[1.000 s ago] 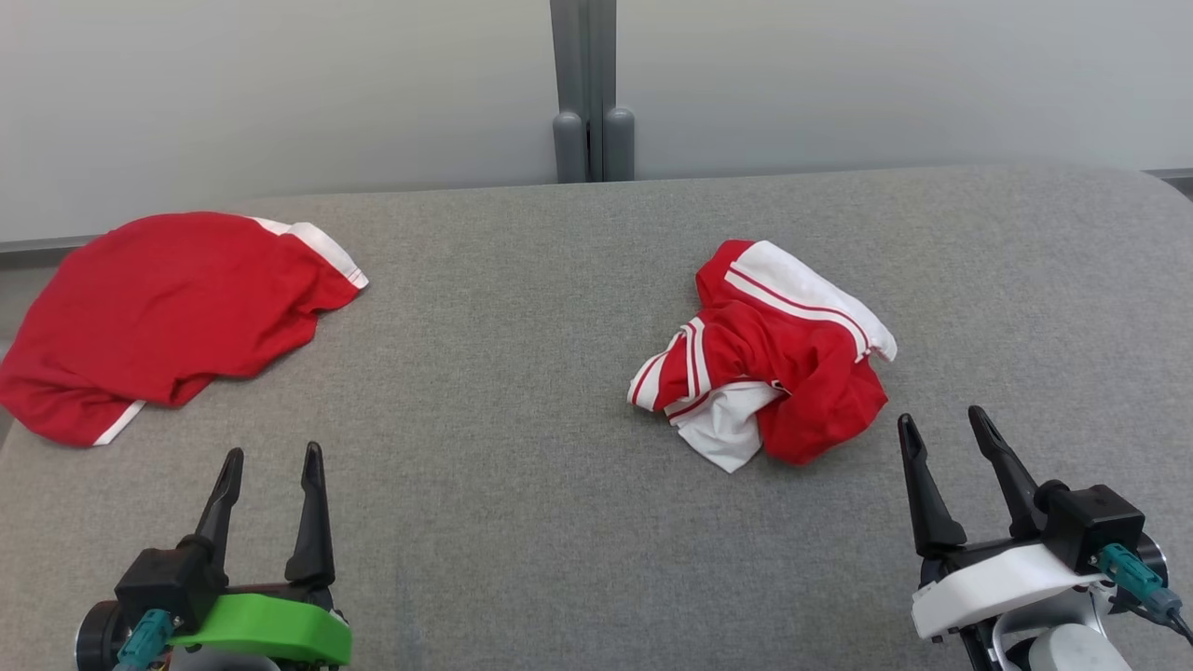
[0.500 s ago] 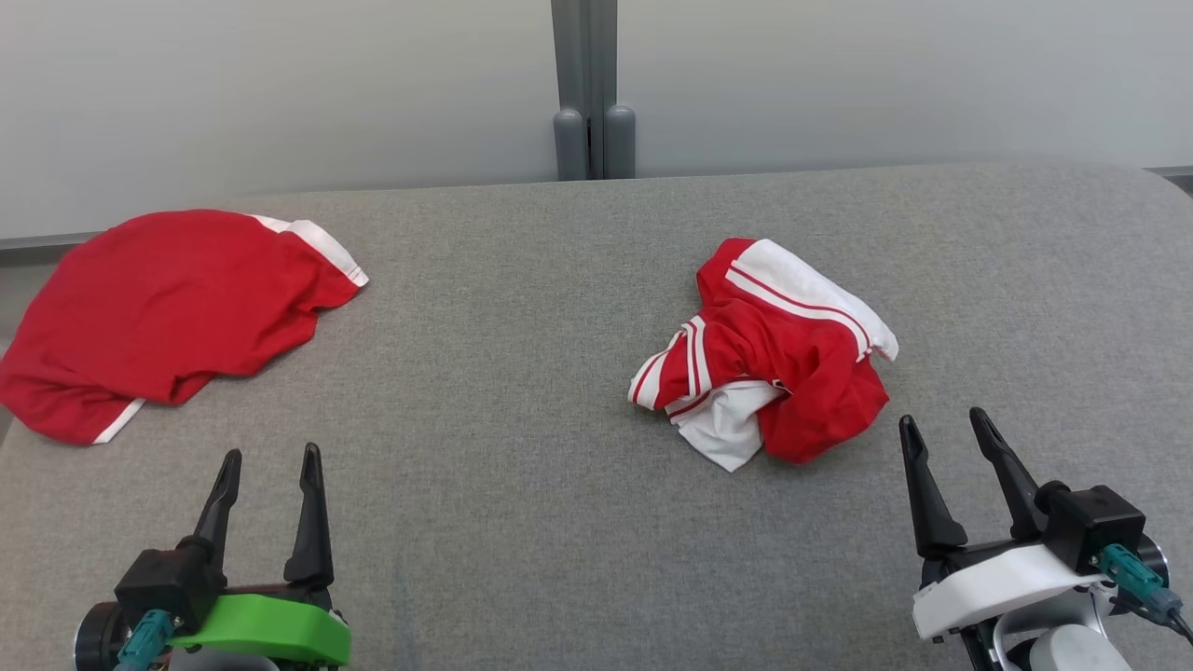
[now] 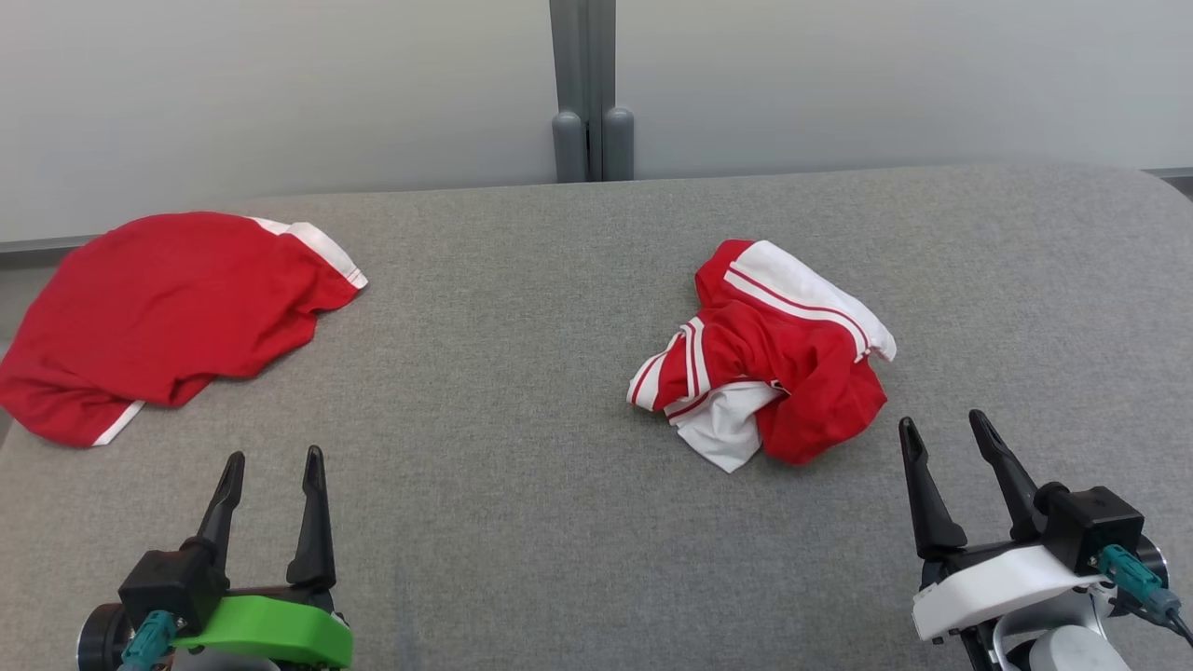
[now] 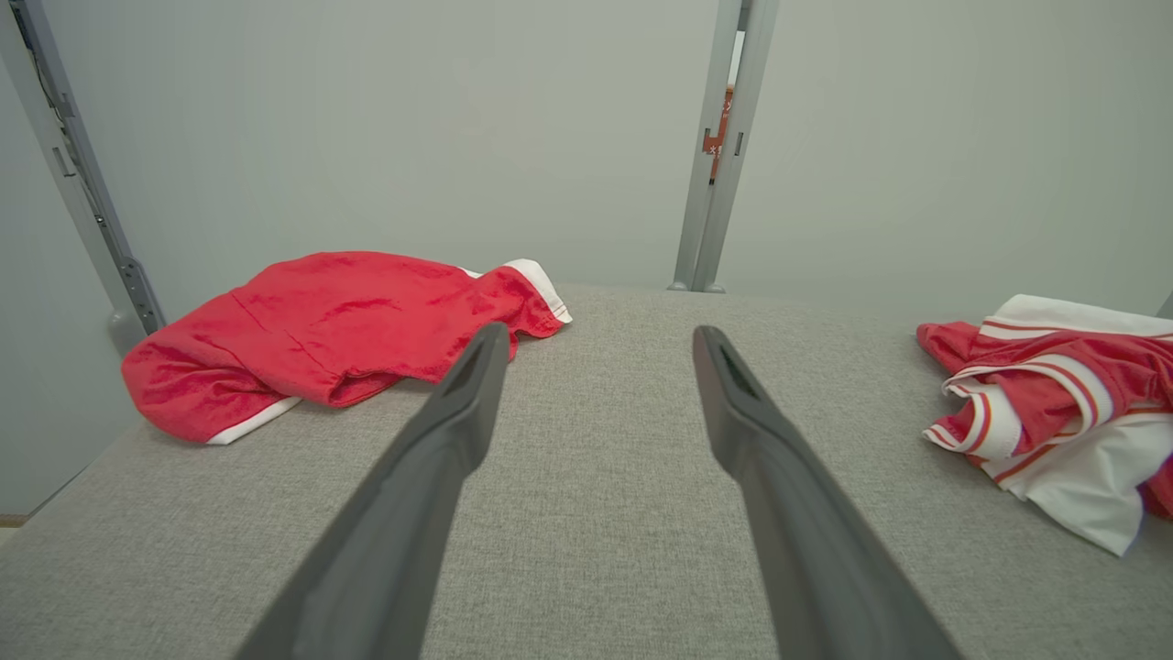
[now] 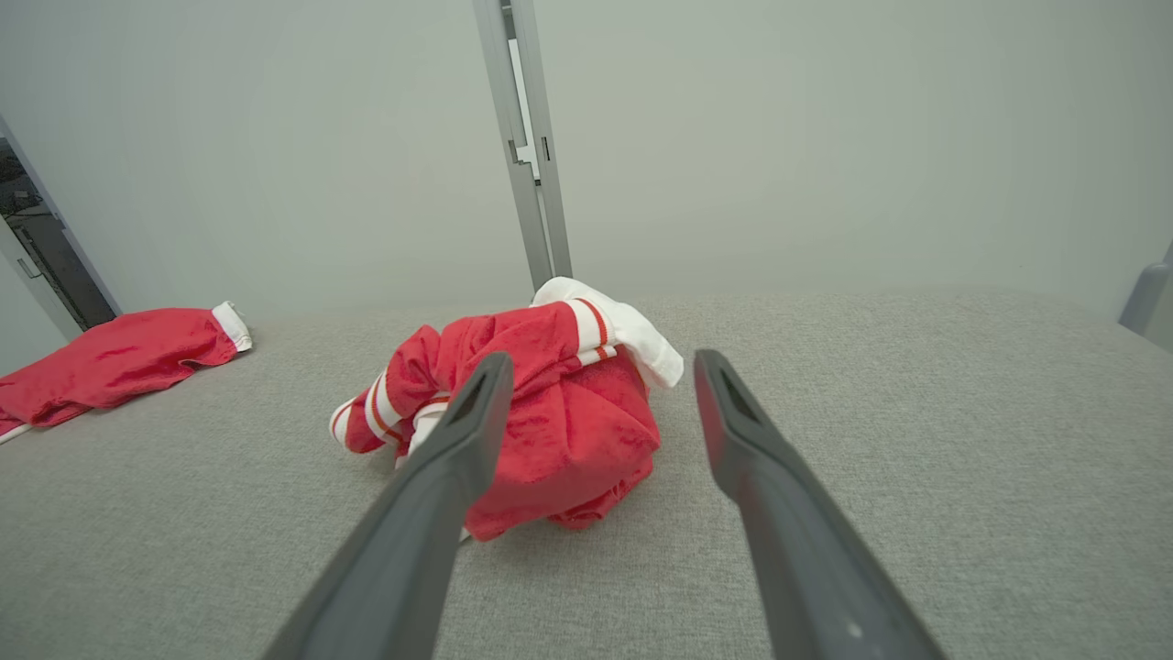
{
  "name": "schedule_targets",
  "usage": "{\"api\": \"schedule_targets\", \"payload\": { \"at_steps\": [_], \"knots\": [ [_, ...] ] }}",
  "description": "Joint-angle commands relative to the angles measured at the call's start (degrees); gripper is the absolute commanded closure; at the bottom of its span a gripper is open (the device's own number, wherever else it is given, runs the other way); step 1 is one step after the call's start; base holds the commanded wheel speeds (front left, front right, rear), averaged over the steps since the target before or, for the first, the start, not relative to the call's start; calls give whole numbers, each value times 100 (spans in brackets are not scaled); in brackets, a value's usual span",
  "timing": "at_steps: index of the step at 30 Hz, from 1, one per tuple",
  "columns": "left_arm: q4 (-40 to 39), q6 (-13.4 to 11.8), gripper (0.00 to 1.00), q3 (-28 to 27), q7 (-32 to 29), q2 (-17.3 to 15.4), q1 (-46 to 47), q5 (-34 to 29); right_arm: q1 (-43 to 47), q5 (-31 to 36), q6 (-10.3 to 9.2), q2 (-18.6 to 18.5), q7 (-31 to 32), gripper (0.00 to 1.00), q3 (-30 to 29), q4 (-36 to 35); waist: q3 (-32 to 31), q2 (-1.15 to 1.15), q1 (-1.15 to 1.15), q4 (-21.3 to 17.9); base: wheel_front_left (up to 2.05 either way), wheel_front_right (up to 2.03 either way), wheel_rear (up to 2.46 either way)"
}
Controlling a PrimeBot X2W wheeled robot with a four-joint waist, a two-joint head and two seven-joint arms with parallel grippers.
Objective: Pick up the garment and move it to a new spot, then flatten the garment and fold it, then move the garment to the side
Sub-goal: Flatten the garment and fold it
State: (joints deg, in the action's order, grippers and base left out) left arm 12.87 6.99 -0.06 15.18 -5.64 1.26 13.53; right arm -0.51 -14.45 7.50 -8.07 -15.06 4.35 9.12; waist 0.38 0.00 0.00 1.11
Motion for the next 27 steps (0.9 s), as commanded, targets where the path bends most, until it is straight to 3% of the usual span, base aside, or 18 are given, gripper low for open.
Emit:
{"api": "schedule_targets", "payload": {
  "at_steps": [1, 18, 27],
  "knots": [
    [0, 14, 0, -26, -5, 13, 54, -39, -1, -29, -2, -20, -18, 0, -2, 12, -2, 0, 0, 0, 0, 0, 0],
    [30, 39, 0, -48, -4, 64, 56, -94, -142, -34, -1, -70, -18, 0, 2, -28, 27, 0, 0, 2, 0, 0, 0],
    [18, 47, 0, 0, -5, 104, 178, -156, -1218, 55, -2, -661, -18, 0, 276, 48, 238, 0, 0, 33, 0, 0, 0]
  ]
}}
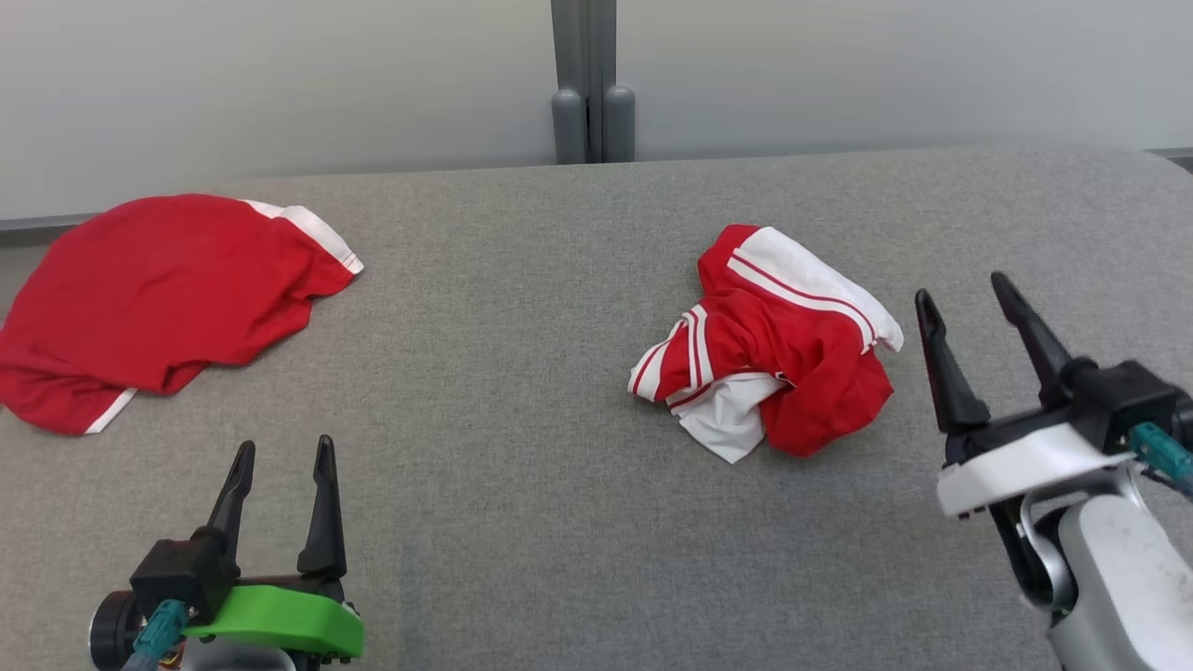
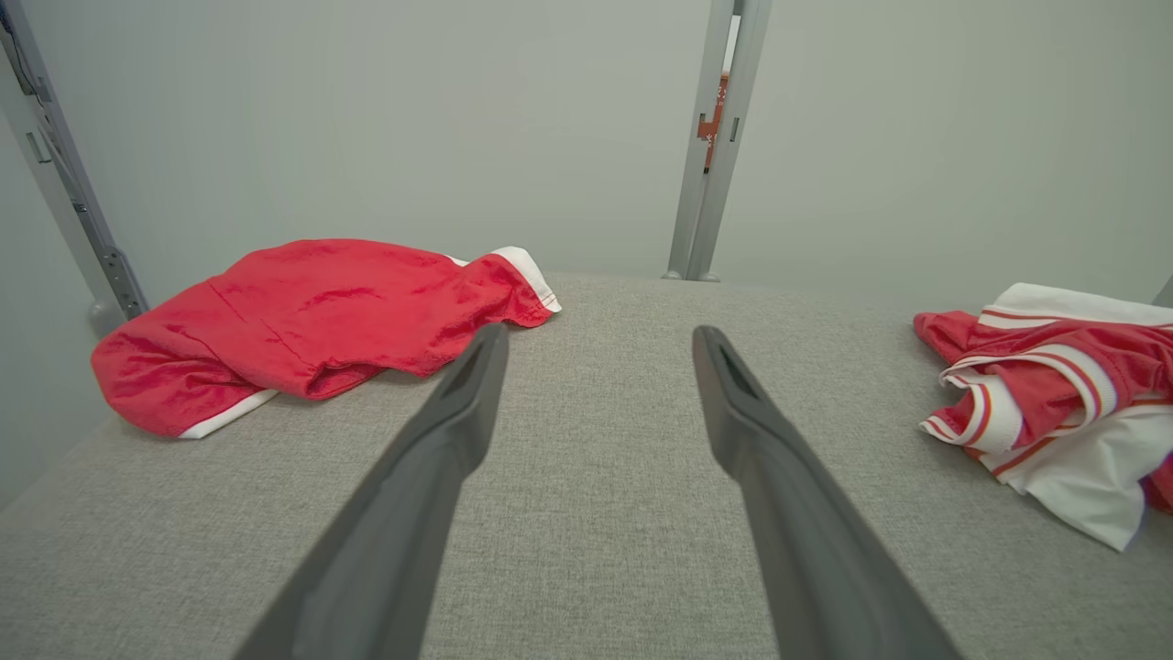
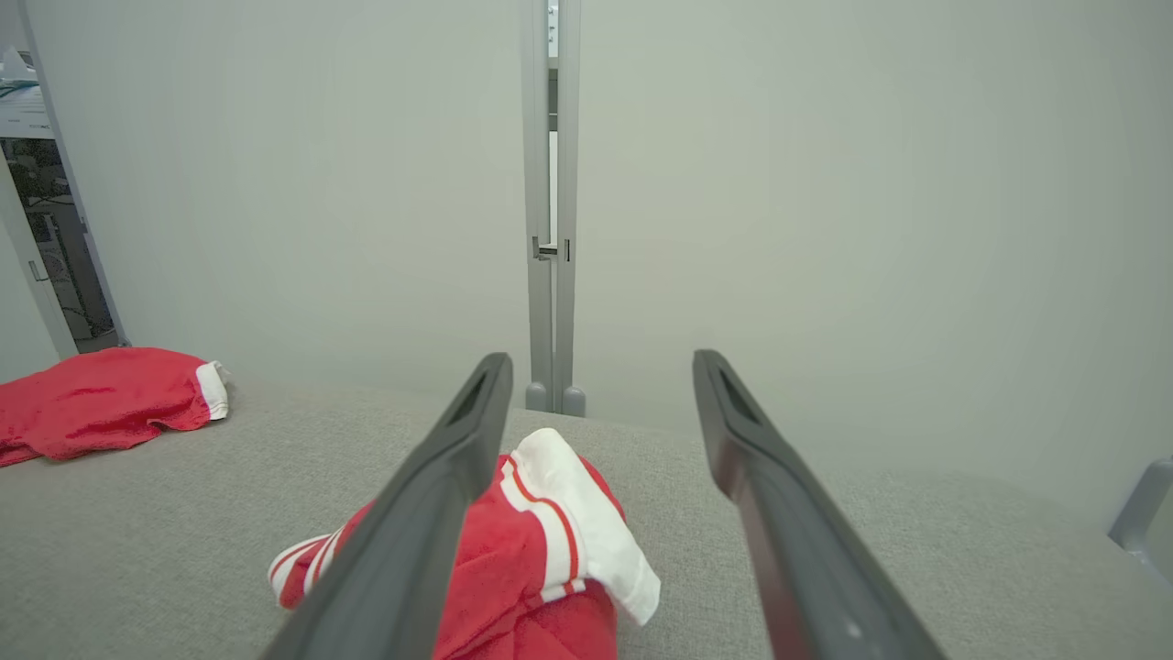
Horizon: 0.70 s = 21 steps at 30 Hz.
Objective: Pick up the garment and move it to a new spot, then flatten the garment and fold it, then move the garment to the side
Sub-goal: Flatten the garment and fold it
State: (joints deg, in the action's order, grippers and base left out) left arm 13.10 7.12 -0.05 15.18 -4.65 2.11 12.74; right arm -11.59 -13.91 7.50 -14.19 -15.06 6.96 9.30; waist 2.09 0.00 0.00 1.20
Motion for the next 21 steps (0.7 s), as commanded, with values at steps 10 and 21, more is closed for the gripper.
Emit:
{"api": "schedule_targets", "payload": {
  "at_steps": [10, 21],
  "knots": [
    [24, 31, 0, 154, -4, 78, 391, -88, -1728, -239, -2, -697, 496, 0, 515, 840, 564, 0, 0, 260, 0, 0, 0],
    [109, 37, 0, 275, -4, 136, 713, -60, -2340, -1349, -2, -902, 1515, 0, 1422, 2400, 881, 0, 0, 532, 0, 0, 0]
  ]
}}
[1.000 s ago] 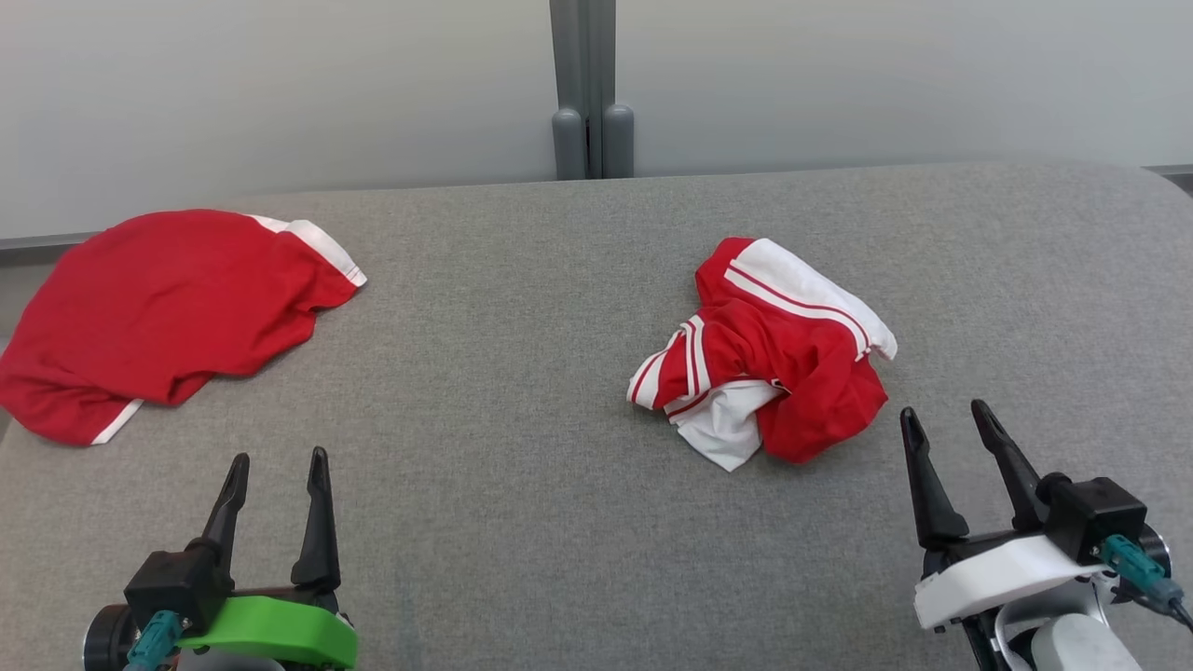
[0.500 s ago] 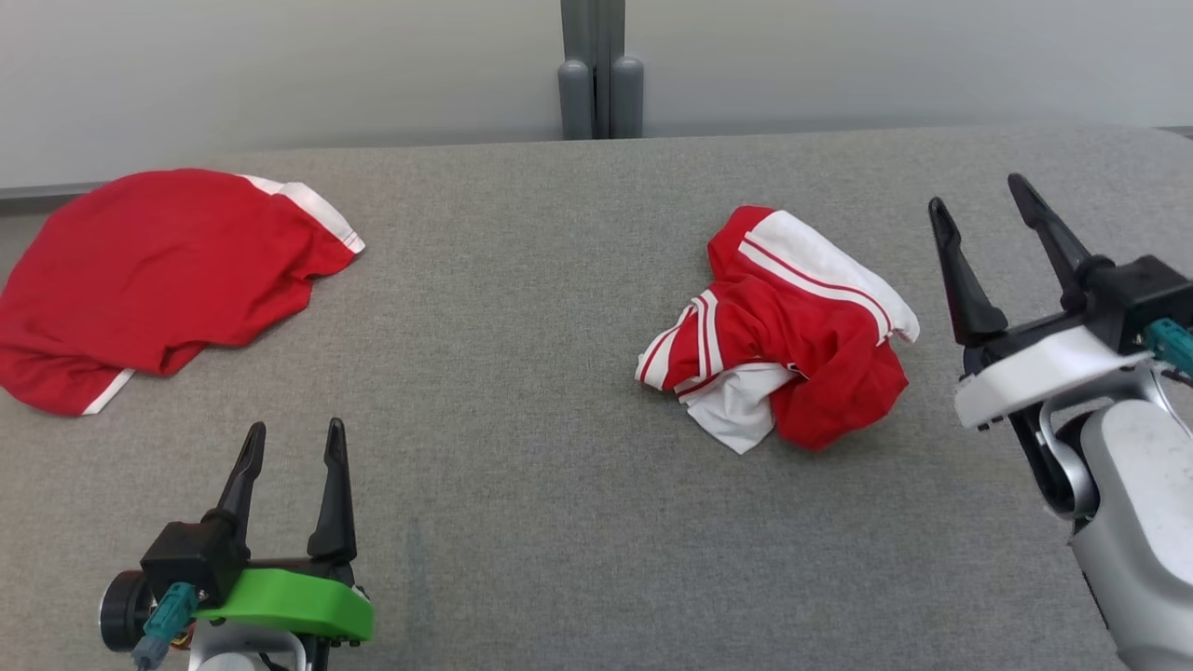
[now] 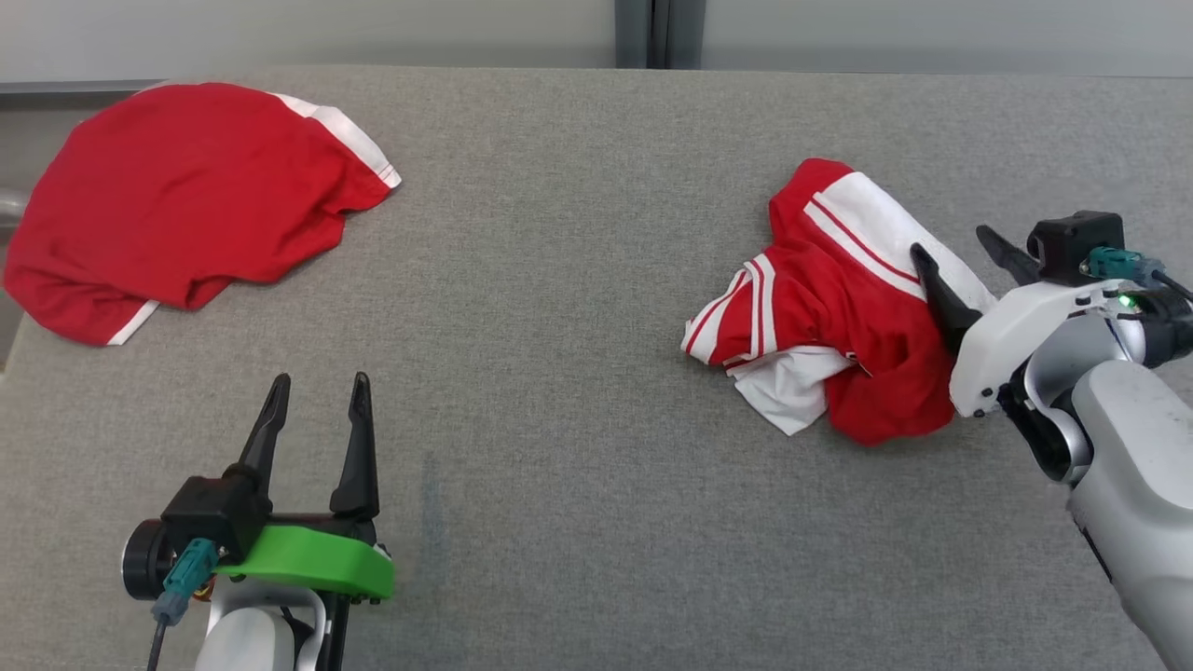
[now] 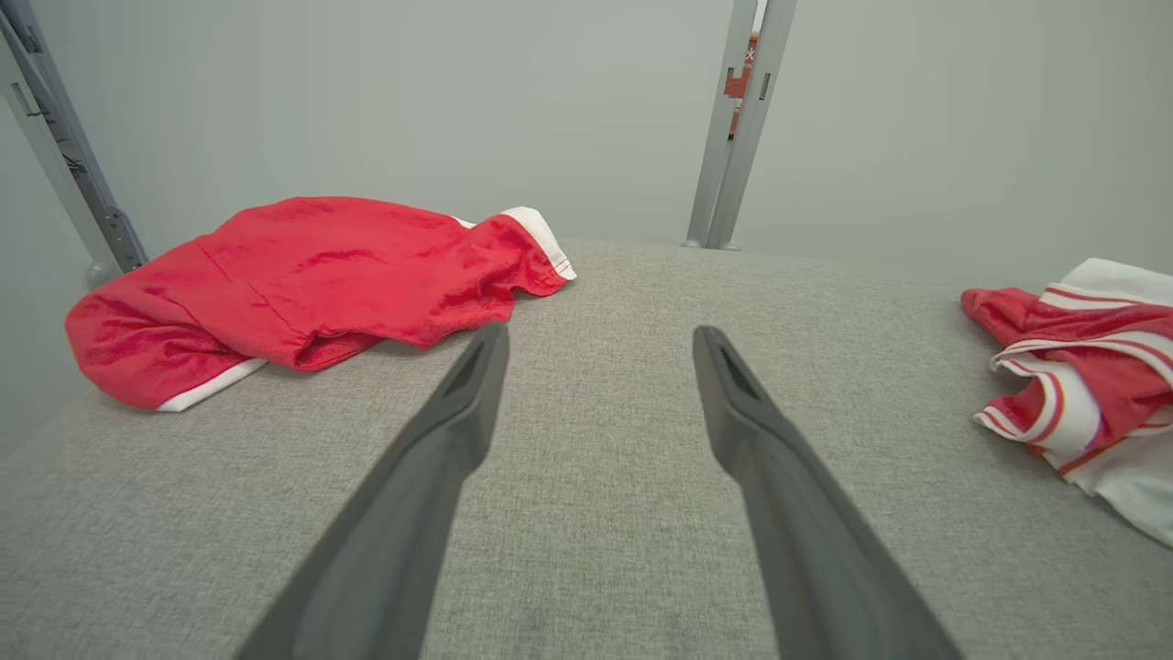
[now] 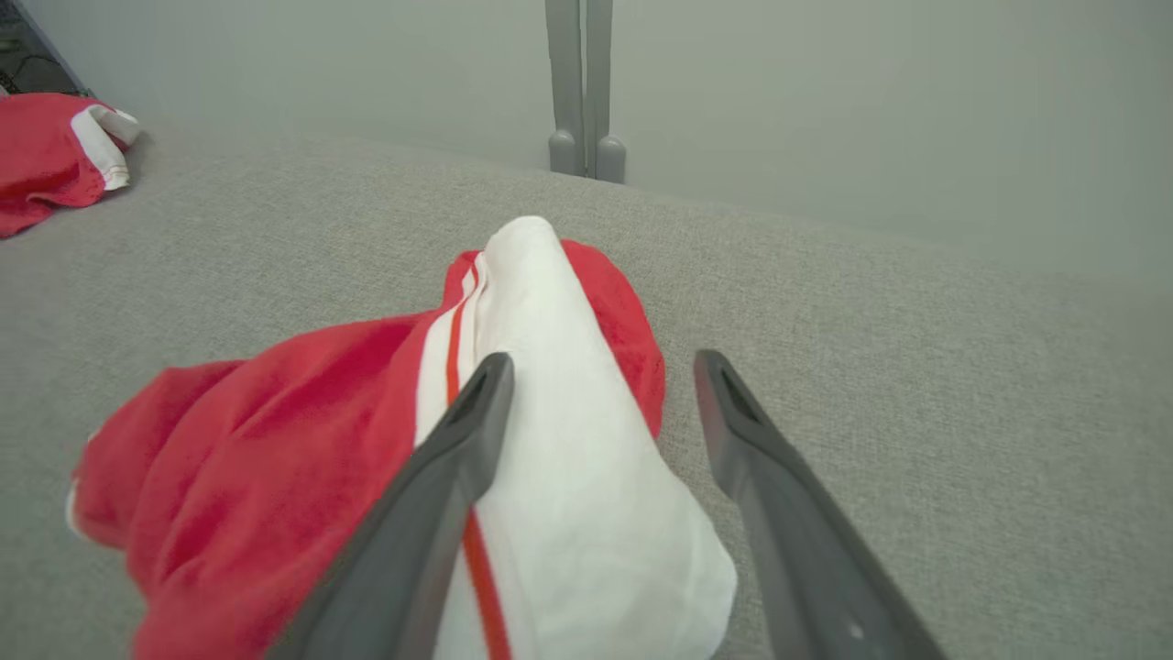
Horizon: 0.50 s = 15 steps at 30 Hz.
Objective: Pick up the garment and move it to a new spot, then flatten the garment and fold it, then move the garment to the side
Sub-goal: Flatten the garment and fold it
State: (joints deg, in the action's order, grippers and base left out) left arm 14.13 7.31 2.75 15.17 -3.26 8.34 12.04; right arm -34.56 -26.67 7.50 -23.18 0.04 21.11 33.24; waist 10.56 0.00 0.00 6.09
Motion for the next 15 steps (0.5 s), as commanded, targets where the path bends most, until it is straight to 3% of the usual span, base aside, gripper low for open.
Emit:
{"api": "schedule_targets", "payload": {
  "at_steps": [1, 4, 6, 11, 15],
  "knots": [
    [12, 19, 0, -12, -3, -1, 96, 15, -25, -236, -2, 1, 91, 0, 61, 99, 31, 0, 0, 50, 0, 0, 0],
    [23, 20, 0, -22, -3, 10, 96, 16, 47, -701, -2, 13, 370, 0, 331, 227, 19, 0, 0, 55, 0, 0, 0],
    [28, 20, 0, -26, -3, 14, 88, 15, 83, -987, -2, -6, 598, 100, 509, 295, 7, 0, 0, 52, 0, 0, 0],
    [45, 22, 0, -13, -3, 24, 100, 38, -50, -1313, -2, -117, 568, 100, 749, 346, -40, 0, 0, 36, 0, 0, 0],
    [73, 22, 0, -32, -3, 27, 71, 61, -183, -1224, -2, -155, -84, 100, 806, 279, -141, 0, 0, 28, 0, 0, 0]
  ]
}}
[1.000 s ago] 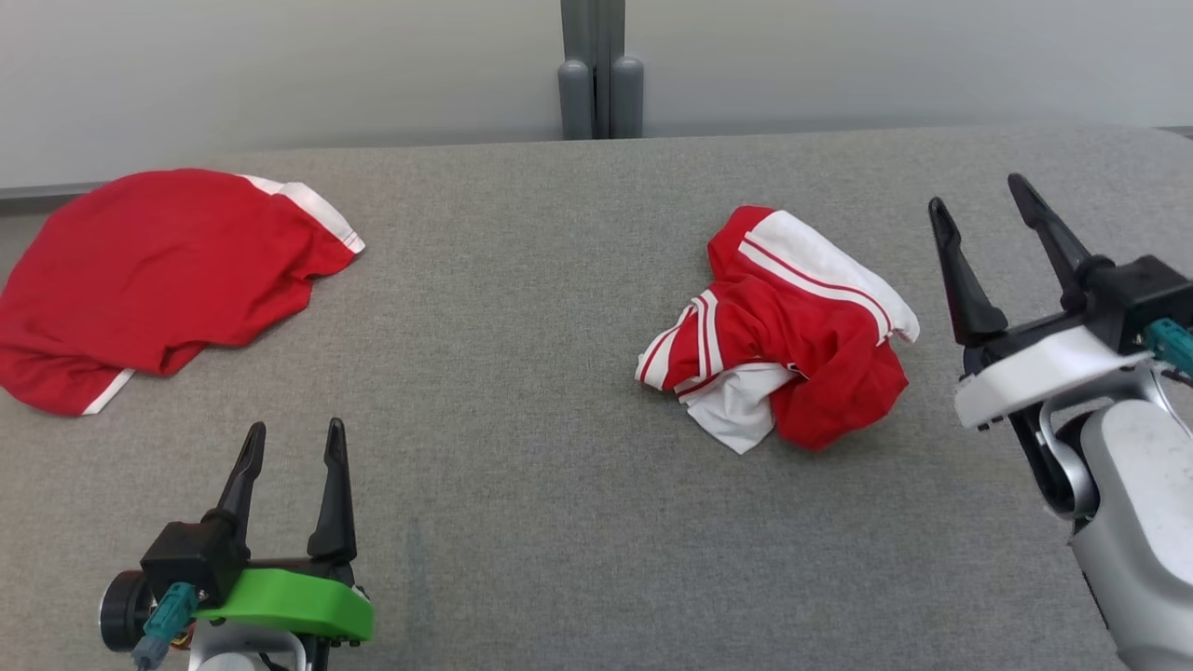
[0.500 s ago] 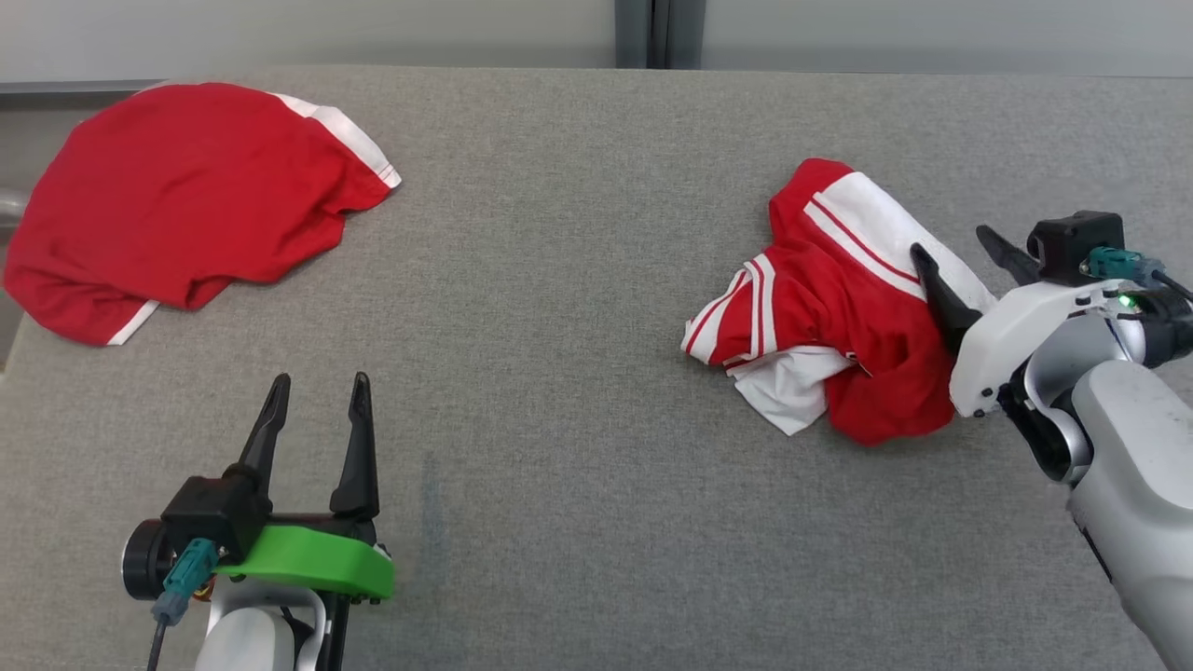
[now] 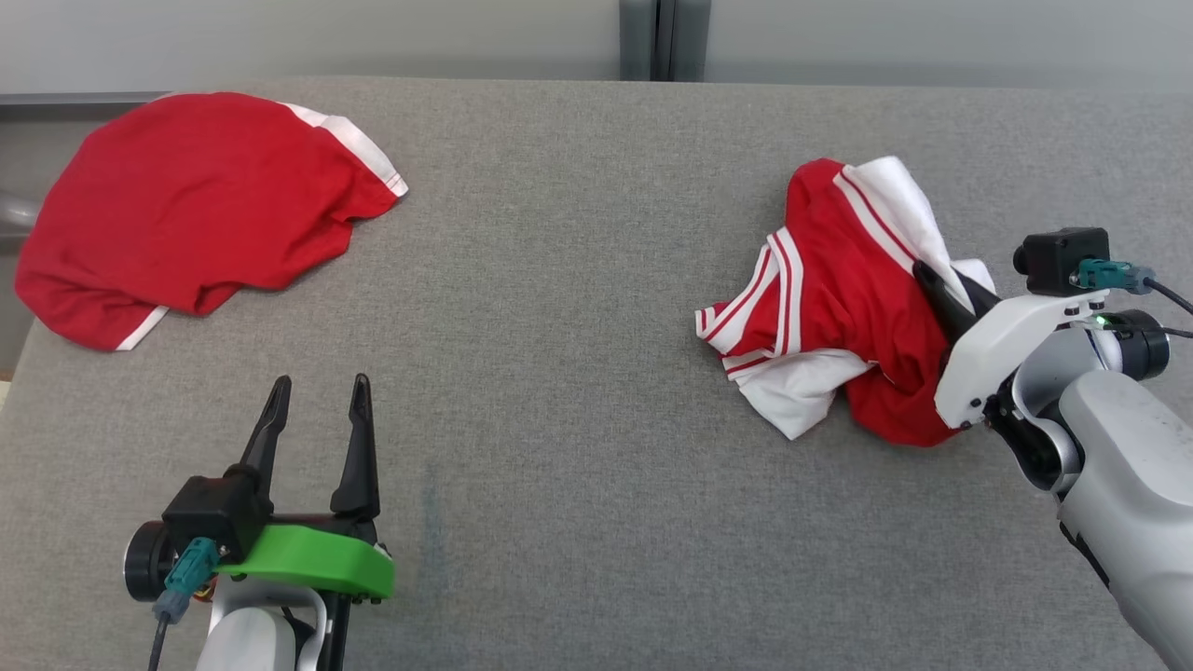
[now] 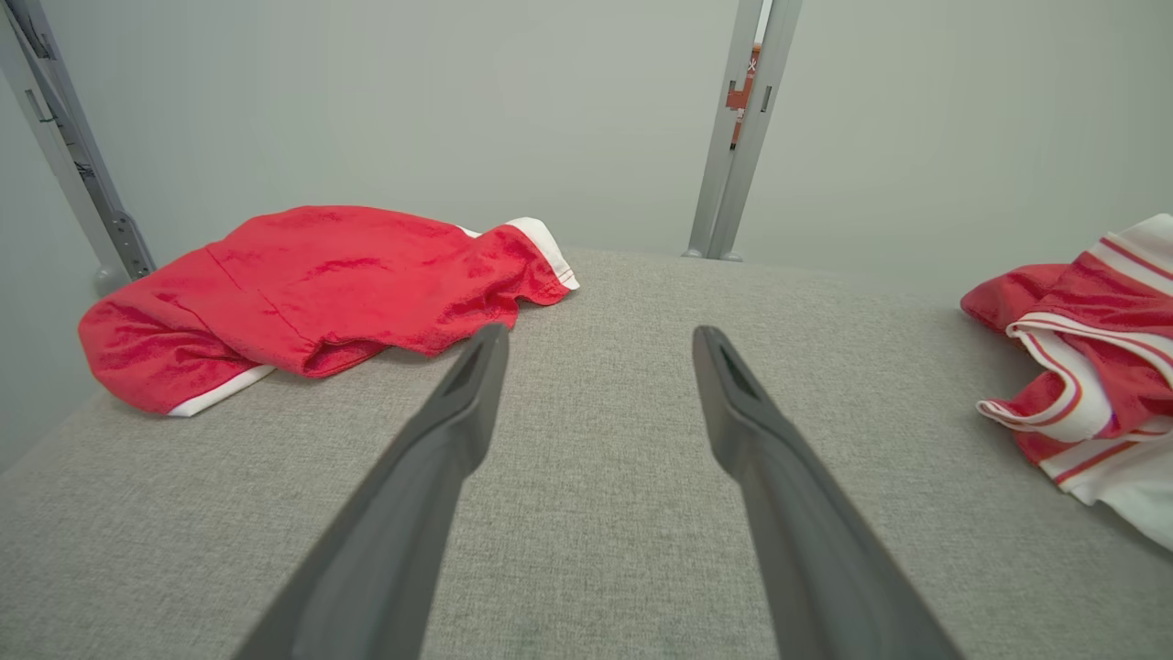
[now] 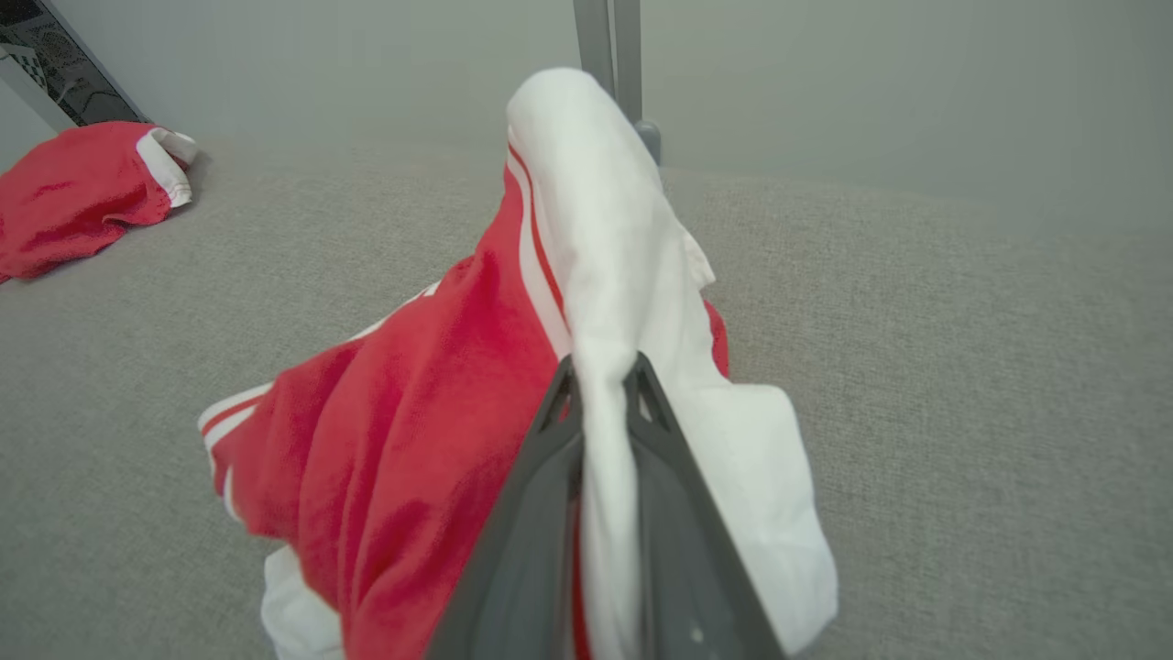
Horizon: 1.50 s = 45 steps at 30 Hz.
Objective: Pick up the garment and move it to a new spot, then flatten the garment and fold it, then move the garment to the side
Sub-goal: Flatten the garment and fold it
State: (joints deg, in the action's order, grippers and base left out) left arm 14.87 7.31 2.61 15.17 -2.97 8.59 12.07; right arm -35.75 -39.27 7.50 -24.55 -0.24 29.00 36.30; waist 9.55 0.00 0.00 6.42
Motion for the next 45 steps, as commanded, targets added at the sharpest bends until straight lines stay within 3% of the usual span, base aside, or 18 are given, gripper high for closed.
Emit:
{"api": "schedule_targets", "payload": {
  "at_steps": [1, 8, 14, 24, 25, 26, 27, 28, 33, 39, 45],
  "knots": [
    [-1, 23, 0, -33, -4, 0, 22, 58, -72, 70, -2, -1, -212, 100, 39, -36, -73, 0, 0, -5, 0, 0, 0],
    [-26, 24, 0, -104, -3, 2, -107, 42, -268, 316, -2, 356, -1085, 100, 283, -261, -288, 0, 0, 87, 0, 0, 0],
    [-55, 25, 0, -136, -3, 2, -174, 20, -363, 608, -2, 857, -1207, 100, 767, -362, -337, 0, 0, 281, 0, 0, 0],
    [-55, 26, 0, -92, -3, 5, -193, 66, -27, 940, -2, 1667, -1333, 100, 1855, 83, -265, 0, 0, 620, 0, 0, 0],
    [-54, 26, 0, -89, -3, 5, -200, 72, 40, 951, -2, 1727, -1370, 93, 1979, 133, -267, 0, 0, 636, 0, 0, 0],
    [-52, 26, 0, -84, -4, 6, -206, 69, 95, 947, -2, 1767, -1380, 80, 2078, 173, -271, 0, 0, 649, 0, 0, 0],
    [-49, 26, 0, -78, -3, 6, -217, 66, 158, 915, -2, 1813, -1408, 19, 2173, 205, -279, 0, 0, 660, 0, 0, 0],
    [-47, 26, 0, -78, -3, 6, -227, 68, 201, 883, -2, 1847, -1423, 0, 2247, 220, -288, 0, 0, 663, 0, 0, 0],
    [-51, 4, 0, -142, -3, 7, -274, 56, 252, 764, -2, 1797, -1497, 0, 2284, 88, -365, 0, 0, 593, 0, 0, 0],
    [-70, 5, 0, -170, -4, 6, -320, 7, 487, 968, -2, 1342, -1496, 0, 1295, -755, -463, 0, 0, 446, 0, 0, 0],
    [-89, 8, 0, -133, -4, 5, -347, 6, 716, 1193, -2, 907, -1498, 0, 387, -743, -508, 0, 0, 399, 0, 0, 0]
  ]
}}
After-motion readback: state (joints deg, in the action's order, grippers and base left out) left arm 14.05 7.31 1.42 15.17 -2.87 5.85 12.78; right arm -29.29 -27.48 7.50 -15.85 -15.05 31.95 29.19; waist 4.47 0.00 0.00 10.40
